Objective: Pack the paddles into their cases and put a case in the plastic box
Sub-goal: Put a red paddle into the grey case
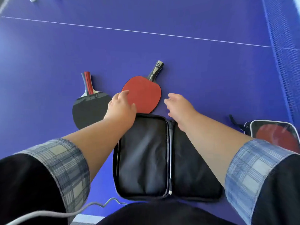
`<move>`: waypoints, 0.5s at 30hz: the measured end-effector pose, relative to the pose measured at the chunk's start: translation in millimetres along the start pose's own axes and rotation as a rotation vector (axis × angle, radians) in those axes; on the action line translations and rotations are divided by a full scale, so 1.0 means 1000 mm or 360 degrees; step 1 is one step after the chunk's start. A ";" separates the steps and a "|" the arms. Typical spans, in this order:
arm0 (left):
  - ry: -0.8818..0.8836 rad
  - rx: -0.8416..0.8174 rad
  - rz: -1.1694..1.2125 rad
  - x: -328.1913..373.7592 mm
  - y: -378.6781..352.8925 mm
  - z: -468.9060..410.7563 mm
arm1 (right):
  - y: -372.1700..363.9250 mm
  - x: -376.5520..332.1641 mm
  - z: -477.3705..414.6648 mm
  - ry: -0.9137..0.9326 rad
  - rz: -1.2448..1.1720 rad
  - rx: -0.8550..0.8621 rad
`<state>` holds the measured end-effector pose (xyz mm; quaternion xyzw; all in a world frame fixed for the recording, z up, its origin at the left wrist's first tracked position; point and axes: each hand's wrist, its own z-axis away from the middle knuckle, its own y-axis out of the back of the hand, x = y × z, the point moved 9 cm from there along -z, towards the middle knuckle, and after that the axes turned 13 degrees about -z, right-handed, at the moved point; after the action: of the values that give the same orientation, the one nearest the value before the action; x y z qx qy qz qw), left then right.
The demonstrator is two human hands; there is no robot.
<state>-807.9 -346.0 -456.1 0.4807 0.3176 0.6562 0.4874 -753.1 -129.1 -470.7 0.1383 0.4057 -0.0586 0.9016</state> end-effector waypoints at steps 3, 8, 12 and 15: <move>0.0195 -0.0258 -0.0081 -0.019 -0.009 -0.033 | -0.021 -0.003 -0.019 -0.0099 -0.0107 0.0039; 0.0095 -0.0271 -0.0052 -0.021 -0.018 -0.052 | -0.047 -0.003 -0.033 -0.0212 -0.0410 0.0097; -0.0031 -0.0074 0.0252 -0.010 0.005 -0.066 | -0.044 -0.022 -0.034 -0.0189 -0.0799 0.0161; -0.0120 0.0040 0.0443 0.007 0.030 -0.071 | -0.032 -0.044 -0.031 -0.0089 -0.0876 0.0150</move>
<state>-885.2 -345.7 -450.9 0.5505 0.2375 0.6948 0.3972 -811.2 -151.0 -464.0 0.0630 0.3998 -0.3238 0.8552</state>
